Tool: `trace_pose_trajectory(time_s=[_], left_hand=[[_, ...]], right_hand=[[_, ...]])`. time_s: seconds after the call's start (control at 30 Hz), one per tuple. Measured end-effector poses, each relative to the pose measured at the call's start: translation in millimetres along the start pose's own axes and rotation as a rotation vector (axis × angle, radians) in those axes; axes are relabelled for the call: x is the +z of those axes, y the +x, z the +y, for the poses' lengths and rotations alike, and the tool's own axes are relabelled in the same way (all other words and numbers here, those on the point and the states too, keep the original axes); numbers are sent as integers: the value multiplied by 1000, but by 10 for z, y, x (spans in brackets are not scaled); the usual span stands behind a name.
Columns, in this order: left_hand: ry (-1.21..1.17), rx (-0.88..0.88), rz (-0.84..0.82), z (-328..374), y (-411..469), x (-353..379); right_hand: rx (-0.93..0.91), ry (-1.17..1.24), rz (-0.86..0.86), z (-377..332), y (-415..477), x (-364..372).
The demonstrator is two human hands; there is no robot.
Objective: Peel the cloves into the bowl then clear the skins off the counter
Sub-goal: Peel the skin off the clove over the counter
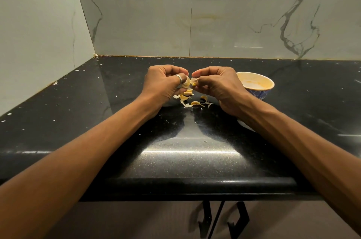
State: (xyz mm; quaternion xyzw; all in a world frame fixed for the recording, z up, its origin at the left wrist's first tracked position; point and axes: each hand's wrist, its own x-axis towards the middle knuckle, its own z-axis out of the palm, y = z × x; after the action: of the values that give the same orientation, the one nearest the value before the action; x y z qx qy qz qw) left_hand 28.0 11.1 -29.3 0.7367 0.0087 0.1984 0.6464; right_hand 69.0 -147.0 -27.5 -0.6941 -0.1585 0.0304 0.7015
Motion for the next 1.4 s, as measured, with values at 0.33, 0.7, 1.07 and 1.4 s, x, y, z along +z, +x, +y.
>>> trace_pose_trajectory(time_s=[0.33, 0.7, 1.07, 1.4], left_hand=[[-37, 2, 57, 4, 43, -51], [-57, 23, -62, 3, 35, -78], [-91, 39, -137, -9, 37, -53], [38, 115, -137, -91, 54, -59]], right_hand=[[-55, -213, -42, 63, 25, -36], [-198, -361, -28, 66, 69, -51], [-236, -282, -101, 69, 48, -49], [-242, -264, -12, 83, 55, -29]])
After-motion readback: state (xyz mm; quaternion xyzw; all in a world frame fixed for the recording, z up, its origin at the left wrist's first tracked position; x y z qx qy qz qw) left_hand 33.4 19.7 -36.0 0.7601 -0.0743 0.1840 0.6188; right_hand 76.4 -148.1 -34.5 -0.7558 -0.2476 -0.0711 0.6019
